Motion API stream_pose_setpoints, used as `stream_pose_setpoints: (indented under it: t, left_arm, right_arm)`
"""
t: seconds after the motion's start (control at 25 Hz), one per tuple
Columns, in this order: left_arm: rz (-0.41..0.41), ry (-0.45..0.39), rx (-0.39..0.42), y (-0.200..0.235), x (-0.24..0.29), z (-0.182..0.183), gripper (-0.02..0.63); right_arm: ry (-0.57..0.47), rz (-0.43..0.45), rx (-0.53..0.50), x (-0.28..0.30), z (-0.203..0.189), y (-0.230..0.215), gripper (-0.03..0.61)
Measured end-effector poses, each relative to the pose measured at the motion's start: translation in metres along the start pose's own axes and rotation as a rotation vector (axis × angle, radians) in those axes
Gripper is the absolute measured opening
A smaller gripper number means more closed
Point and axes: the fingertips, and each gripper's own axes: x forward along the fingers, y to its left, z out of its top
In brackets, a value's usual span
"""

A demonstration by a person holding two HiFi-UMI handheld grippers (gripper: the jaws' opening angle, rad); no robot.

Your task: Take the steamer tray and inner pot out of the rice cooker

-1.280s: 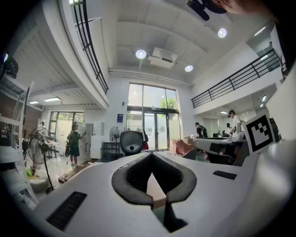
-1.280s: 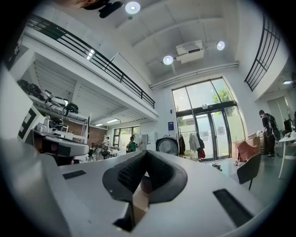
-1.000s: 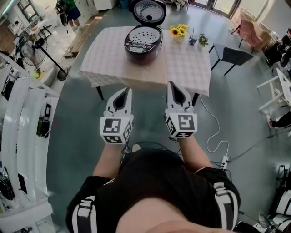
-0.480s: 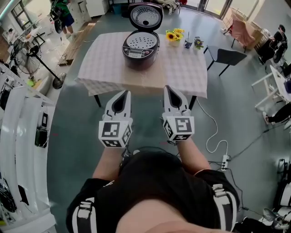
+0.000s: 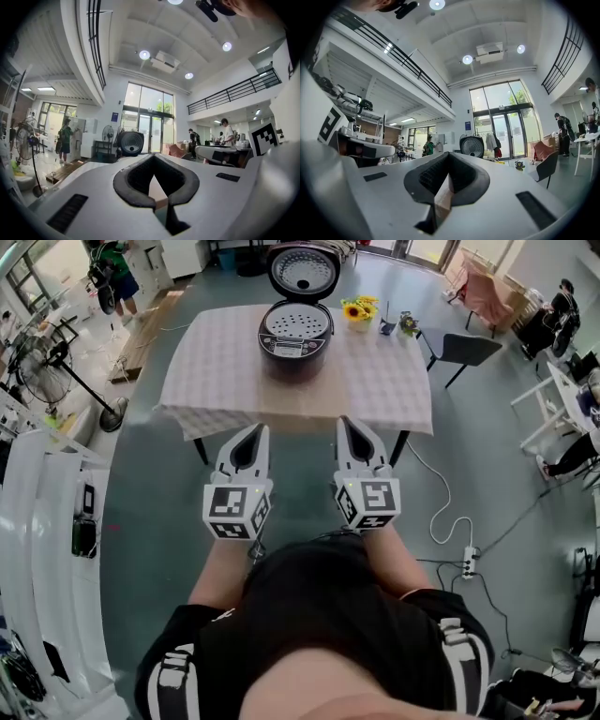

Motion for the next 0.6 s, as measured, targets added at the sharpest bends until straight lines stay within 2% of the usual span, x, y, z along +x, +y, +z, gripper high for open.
stream_pose_setpoints:
  t: [0.2,0.6]
  left_arm:
    - [-0.009,0.018,-0.008,0.016,-0.006,-0.009,0.003]
    - [0.021,0.015,0.0,0.038,0.001,-0.015,0.003]
  right_arm:
    - [0.015,-0.024,-0.001,0.006,-0.003,0.007,-0.003]
    - [0.008,-0.013,-0.003,0.028,-0.006,0.004,-0.003]
